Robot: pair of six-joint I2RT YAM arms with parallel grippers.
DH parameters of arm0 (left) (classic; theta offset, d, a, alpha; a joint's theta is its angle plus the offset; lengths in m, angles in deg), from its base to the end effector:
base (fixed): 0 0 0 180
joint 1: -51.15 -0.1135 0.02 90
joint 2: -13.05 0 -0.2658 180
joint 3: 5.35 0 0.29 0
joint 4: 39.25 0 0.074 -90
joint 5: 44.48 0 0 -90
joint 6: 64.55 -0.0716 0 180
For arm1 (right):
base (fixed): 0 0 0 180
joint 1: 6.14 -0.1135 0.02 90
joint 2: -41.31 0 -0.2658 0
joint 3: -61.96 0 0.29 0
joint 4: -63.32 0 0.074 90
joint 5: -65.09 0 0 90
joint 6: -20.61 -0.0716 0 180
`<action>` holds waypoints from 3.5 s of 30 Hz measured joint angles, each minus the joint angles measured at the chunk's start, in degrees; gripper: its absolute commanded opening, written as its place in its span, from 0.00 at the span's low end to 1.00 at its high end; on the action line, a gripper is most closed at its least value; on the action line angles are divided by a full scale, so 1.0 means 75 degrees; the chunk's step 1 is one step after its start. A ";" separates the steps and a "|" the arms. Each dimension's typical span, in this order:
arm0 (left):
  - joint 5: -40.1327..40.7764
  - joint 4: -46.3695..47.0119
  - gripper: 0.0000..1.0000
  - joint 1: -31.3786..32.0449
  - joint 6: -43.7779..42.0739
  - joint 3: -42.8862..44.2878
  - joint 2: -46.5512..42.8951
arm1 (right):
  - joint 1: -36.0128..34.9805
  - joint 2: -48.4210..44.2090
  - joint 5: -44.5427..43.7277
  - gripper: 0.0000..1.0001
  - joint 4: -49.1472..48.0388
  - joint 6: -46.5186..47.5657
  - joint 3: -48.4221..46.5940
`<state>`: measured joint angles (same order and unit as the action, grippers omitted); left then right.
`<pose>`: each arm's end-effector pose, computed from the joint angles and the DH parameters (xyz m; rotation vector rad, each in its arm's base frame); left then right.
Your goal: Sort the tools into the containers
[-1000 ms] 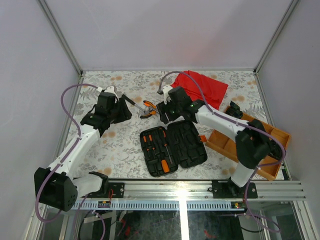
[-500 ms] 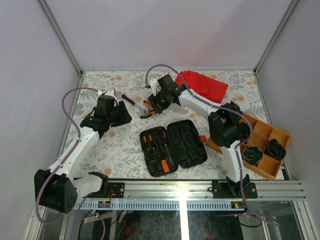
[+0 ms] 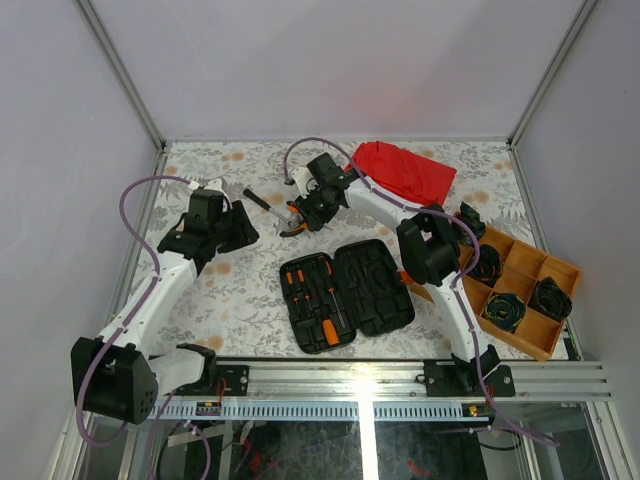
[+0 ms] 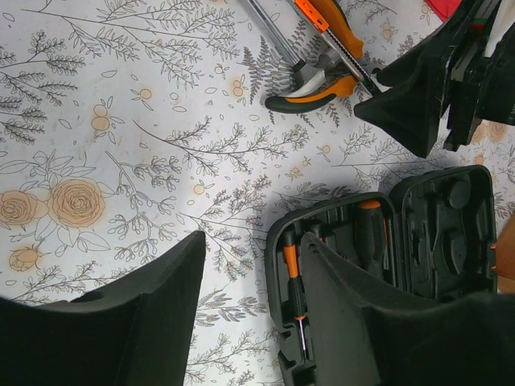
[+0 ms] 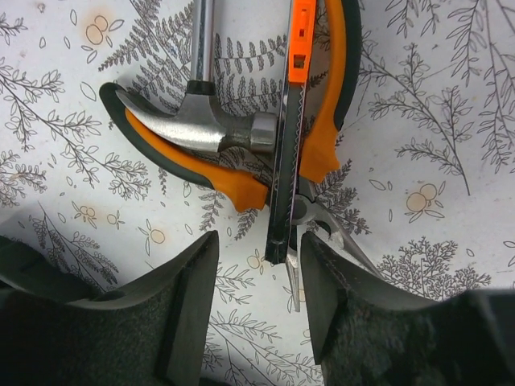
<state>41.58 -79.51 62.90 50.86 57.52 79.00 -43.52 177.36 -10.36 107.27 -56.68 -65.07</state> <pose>0.2996 -0.0673 0.2408 -0.2459 2.3474 -0.4013 0.4532 0.3689 0.1381 -1.1641 2.2369 0.4944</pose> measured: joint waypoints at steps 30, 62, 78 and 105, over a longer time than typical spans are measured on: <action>-0.0487 0.0020 0.49 -0.0277 0.0000 0.0000 0.0047 | 0.0023 -0.1728 -0.0216 0.16 -0.0149 -0.0093 0.1390; -0.0819 0.0061 0.49 -0.0396 0.0000 -0.0012 0.0119 | -0.1180 -0.9652 -0.1856 0.09 -0.2611 -0.5767 1.0515; -0.0825 0.0061 0.49 -0.0425 0.0000 -0.0015 0.0125 | -0.1224 -0.9515 -0.1550 0.12 -0.3934 -0.7335 1.1634; -0.0831 0.0061 0.49 -0.0425 0.0000 -0.0041 0.0187 | -0.1230 -0.8988 -0.1574 0.34 -0.3856 -0.7134 1.1267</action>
<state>35.35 -79.05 59.71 50.86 57.22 80.40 -52.75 109.96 -22.17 78.36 -110.19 19.43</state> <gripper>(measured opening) 0.487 0.387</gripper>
